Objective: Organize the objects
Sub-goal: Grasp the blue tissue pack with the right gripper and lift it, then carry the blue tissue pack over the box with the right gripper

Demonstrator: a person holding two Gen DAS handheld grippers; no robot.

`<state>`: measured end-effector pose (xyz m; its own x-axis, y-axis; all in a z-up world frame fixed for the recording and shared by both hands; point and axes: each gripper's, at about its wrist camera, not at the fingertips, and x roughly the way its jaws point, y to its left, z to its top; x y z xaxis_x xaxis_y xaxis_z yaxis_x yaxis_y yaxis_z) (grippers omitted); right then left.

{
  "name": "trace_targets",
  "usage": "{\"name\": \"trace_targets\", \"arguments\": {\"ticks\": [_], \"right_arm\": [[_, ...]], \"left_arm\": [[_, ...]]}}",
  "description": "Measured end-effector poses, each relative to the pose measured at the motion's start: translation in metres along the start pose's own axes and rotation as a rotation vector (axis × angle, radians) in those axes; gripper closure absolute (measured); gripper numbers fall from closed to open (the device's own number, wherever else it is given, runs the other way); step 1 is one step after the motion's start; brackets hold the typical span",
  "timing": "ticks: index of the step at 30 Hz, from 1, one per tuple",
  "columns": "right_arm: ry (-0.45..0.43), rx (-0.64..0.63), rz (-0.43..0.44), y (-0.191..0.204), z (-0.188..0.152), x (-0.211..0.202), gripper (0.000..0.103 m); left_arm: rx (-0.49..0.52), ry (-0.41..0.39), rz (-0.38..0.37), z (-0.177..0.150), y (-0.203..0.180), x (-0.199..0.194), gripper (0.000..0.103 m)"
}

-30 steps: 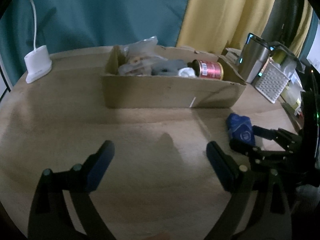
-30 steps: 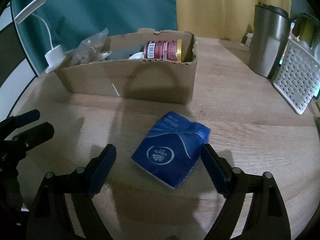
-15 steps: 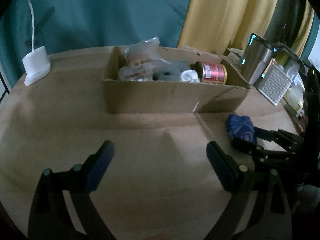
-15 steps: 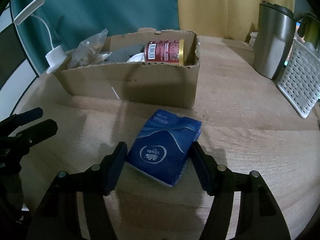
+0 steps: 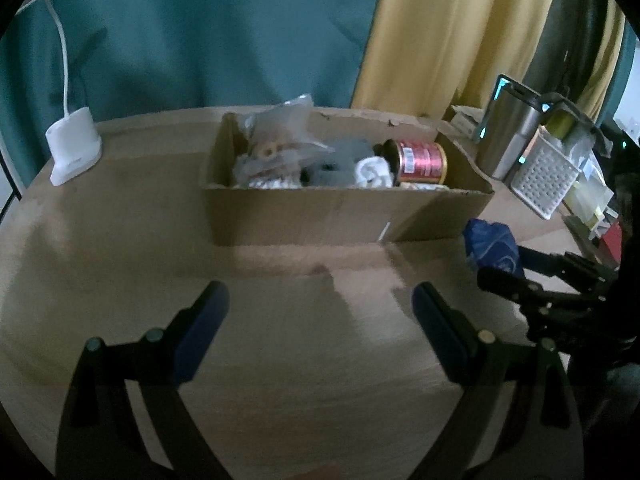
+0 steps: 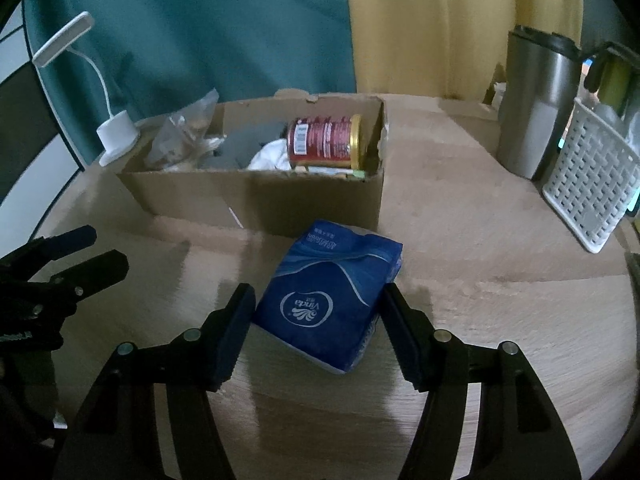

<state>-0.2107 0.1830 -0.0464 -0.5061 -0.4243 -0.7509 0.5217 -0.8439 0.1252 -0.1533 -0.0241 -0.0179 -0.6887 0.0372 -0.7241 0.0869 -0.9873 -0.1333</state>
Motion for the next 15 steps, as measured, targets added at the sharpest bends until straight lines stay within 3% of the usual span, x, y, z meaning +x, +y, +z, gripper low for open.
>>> {"name": "trace_targets", "arguments": {"ticks": [15], "right_arm": [[-0.071, -0.024, 0.027, 0.007, 0.017, -0.026, 0.036]], "left_arm": [[0.000, -0.047, 0.013, 0.015, -0.002, -0.013, 0.009]]}}
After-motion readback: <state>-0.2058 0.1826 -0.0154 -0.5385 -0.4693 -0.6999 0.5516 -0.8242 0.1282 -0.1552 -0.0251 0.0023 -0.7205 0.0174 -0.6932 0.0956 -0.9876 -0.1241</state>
